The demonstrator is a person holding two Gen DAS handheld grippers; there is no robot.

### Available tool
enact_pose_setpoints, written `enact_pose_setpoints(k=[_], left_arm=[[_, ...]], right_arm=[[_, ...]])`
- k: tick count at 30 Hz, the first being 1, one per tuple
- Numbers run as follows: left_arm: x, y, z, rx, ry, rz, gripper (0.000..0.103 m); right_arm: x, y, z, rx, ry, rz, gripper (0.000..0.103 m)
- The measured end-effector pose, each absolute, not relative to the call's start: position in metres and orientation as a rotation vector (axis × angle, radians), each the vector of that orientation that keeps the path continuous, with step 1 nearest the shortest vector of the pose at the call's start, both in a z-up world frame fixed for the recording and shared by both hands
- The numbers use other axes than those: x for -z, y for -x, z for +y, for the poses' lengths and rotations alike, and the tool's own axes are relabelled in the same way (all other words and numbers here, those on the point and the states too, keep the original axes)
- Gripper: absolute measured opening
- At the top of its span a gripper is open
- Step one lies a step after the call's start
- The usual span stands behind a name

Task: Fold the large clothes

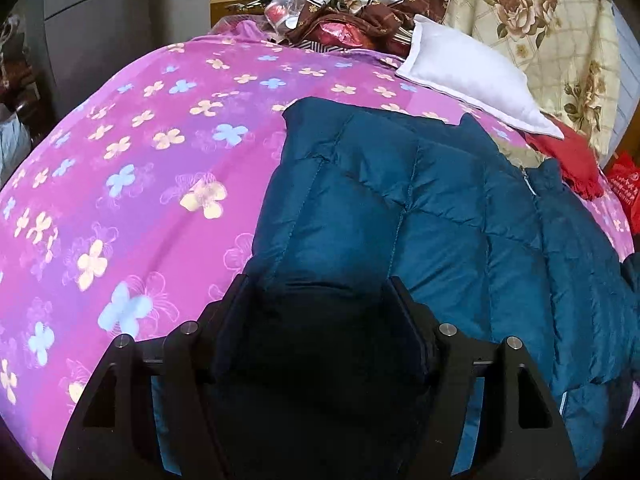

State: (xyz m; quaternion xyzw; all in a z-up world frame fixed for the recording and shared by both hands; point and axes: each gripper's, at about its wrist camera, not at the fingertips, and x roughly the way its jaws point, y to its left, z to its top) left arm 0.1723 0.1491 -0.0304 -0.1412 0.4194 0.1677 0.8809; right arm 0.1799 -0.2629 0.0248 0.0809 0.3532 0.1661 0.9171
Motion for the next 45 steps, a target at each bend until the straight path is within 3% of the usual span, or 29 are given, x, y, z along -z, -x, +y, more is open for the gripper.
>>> enact_pose_setpoints(k=[4,6,9,13,18,21,22,25,29,36,45], left_arm=[[0.034,-0.173,0.146,-0.353,0.281,0.878,0.073],[0.035,-0.174,0.144,-0.351,0.272,0.886,0.077],[0.036,-0.176,0.141,-0.352,0.25,0.9,0.079],[0.037,-0.175,0.145,-0.341,0.268,0.899,0.079],[0.033,-0.173,0.143,-0.368,0.258,0.891,0.079],[0.017,-0.165,0.137,-0.388,0.252,0.836,0.079],[0.013,-0.163,0.135,-0.381,0.25,0.817,0.079],[0.026,-0.172,0.129,-0.365,0.222,0.881,0.079],[0.03,-0.174,0.132,-0.362,0.246,0.921,0.08],[0.007,-0.151,0.126,-0.366,0.281,0.854,0.08],[0.001,-0.121,0.072,-0.207,0.209,0.901,0.08]], right_arm=[[0.015,-0.216,-0.242,-0.275,-0.061,0.891,0.05],[0.03,-0.219,-0.26,-0.27,-0.153,0.889,0.051],[0.028,-0.22,-0.265,-0.274,-0.161,0.895,0.051],[0.031,-0.218,-0.253,-0.297,-0.093,0.894,0.073],[0.023,-0.209,-0.252,-0.246,-0.059,0.881,0.073],[-0.009,-0.194,-0.245,-0.25,-0.066,0.764,0.074],[-0.018,-0.188,-0.237,-0.268,-0.049,0.716,0.076],[-0.013,-0.188,-0.205,-0.306,0.083,0.712,0.098],[0.033,-0.204,-0.214,-0.281,0.051,0.925,0.098],[-0.039,-0.153,-0.279,-0.132,-0.096,0.653,0.097],[-0.022,-0.131,-0.453,0.195,-0.227,0.745,0.097]])
